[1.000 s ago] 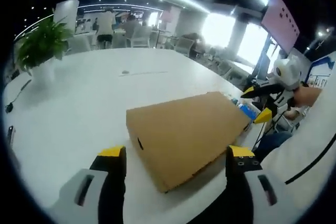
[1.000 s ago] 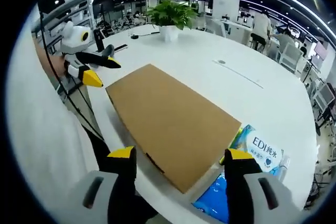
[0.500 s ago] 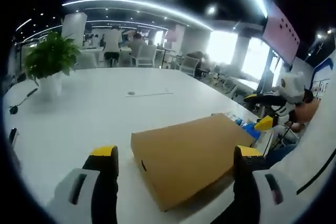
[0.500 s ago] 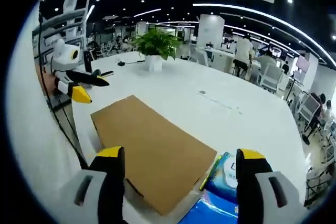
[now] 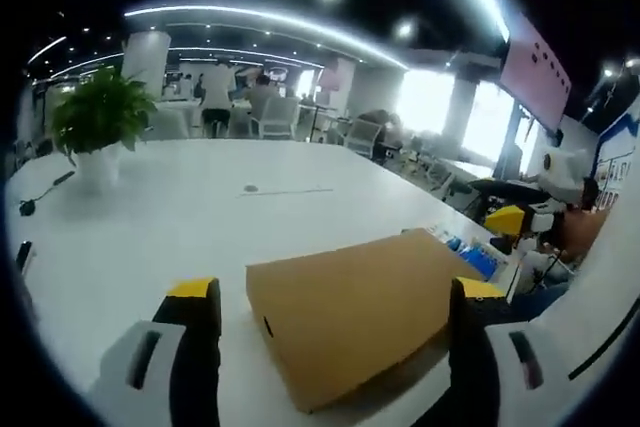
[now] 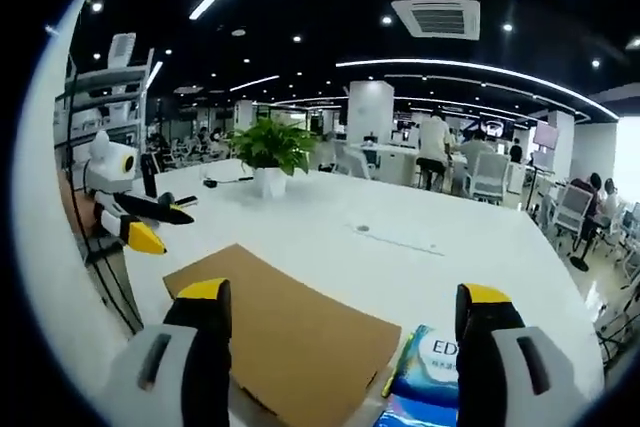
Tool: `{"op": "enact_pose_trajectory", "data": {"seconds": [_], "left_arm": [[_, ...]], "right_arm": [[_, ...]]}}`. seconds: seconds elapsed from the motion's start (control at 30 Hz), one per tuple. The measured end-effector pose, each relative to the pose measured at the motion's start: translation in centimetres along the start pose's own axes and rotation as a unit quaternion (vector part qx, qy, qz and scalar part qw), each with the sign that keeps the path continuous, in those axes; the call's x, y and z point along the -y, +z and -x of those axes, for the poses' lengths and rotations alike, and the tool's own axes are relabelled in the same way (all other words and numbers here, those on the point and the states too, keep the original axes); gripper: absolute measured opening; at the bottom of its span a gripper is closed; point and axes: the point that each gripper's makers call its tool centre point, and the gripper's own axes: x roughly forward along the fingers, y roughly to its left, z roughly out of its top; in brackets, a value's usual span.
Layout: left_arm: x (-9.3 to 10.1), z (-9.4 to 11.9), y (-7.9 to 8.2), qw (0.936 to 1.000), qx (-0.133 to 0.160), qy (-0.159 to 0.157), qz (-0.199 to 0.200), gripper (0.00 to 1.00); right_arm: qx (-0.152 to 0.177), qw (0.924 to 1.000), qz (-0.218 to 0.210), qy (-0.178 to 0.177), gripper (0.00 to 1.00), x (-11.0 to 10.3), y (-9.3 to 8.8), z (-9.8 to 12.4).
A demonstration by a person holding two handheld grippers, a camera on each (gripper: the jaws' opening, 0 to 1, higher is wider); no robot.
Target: Operate the shoe box by opening the lid, removing the specified soft item, and placing it in the target area until the item is outside and the box remains undamaged.
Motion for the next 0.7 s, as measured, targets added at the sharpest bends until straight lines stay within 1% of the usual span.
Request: {"op": "enact_pose_trajectory", "data": {"seconds": [0.03,0.1,0.13,0.17,0.2,0.23,0.27,0.3,0.33,0.37,0.4,0.43,0.47,0.5,0.57,0.6,0.63,0.67,0.7], "left_arm": [[-0.1,-0.1,0.4,0.9998,0.018,-0.004,0.003,0.99],[-0.2,-0.3,0.6,0.9995,0.030,-0.004,0.010,0.99],[-0.8,-0.5,0.3,0.9993,0.036,0.002,0.012,0.99],[-1.0,-0.5,0.2,0.9991,0.039,0.006,0.013,0.99],[-1.1,-0.6,0.2,0.9990,0.041,0.009,0.014,0.99],[-1.5,-0.7,-0.2,0.9990,0.042,0.014,0.005,0.99],[-1.6,-0.8,-0.6,0.9990,0.039,0.016,-0.013,0.99],[-1.5,-0.8,-0.6,0.9988,0.042,0.012,-0.024,0.99],[-1.2,-0.9,-0.7,0.9976,0.058,-0.001,-0.039,0.99],[-1.2,-0.9,-1.0,0.9968,0.065,-0.005,-0.047,0.99],[-1.2,-0.9,-1.4,0.9957,0.071,-0.009,-0.058,0.99],[-1.1,-0.9,-2.2,0.9961,0.064,-0.016,-0.058,0.99],[-1.0,-0.9,-2.6,0.9968,0.054,-0.020,-0.055,0.99],[-1.0,-0.8,-2.7,0.9973,0.048,-0.018,-0.053,0.99],[-0.9,-0.3,-2.1,0.9963,0.055,-0.012,-0.065,0.99],[-0.7,0.2,-1.4,0.9945,0.071,-0.012,-0.076,0.99],[-0.6,0.3,-1.0,0.9931,0.081,-0.013,-0.084,0.99],[-0.7,0.5,-1.0,0.9924,0.082,-0.010,-0.091,0.99],[-0.8,0.5,-1.1,0.9925,0.082,-0.010,-0.090,0.99]], "right_arm": [[-0.018,0.9998,0.001,-0.007,0.95,0.3,-0.7,-0.3],[-0.014,0.9999,-0.001,-0.007,0.94,0.4,-1.0,-0.8],[-0.011,0.9998,-0.015,-0.006,0.96,0.3,-0.9,-0.9],[-0.001,0.9997,-0.023,-0.006,0.98,0.2,-0.6,-1.0],[0.039,0.9988,-0.028,-0.012,1.00,0.2,0.8,-1.1],[0.051,0.9983,-0.025,-0.011,1.00,0.1,1.1,-1.0],[0.064,0.9975,-0.026,-0.015,1.00,0.2,1.4,-0.8],[0.070,0.9971,-0.026,-0.015,1.00,0.0,1.3,-0.8],[0.081,0.9964,-0.018,-0.018,1.00,0.0,1.2,-0.7],[0.104,0.9945,-0.011,-0.012,1.00,-0.2,1.4,-0.7],[0.101,0.9948,-0.015,-0.006,1.00,-0.5,0.9,-0.7],[0.094,0.9952,-0.027,-0.006,1.00,-0.6,0.5,-0.6],[0.095,0.9951,-0.026,-0.008,1.00,-0.6,0.2,-0.5],[0.100,0.9946,-0.018,-0.016,1.00,-0.6,0.2,-0.3],[0.106,0.9941,-0.006,-0.023,1.00,-0.6,0.3,-0.1],[0.107,0.9940,-0.005,-0.024,1.00,-0.6,0.4,0.0],[0.111,0.9934,-0.004,-0.030,1.00,-0.4,0.6,0.1],[0.115,0.9929,-0.001,-0.031,1.00,-0.3,0.7,0.1],[0.122,0.9920,0.005,-0.032,1.00,-0.3,1.0,0.2]]}}
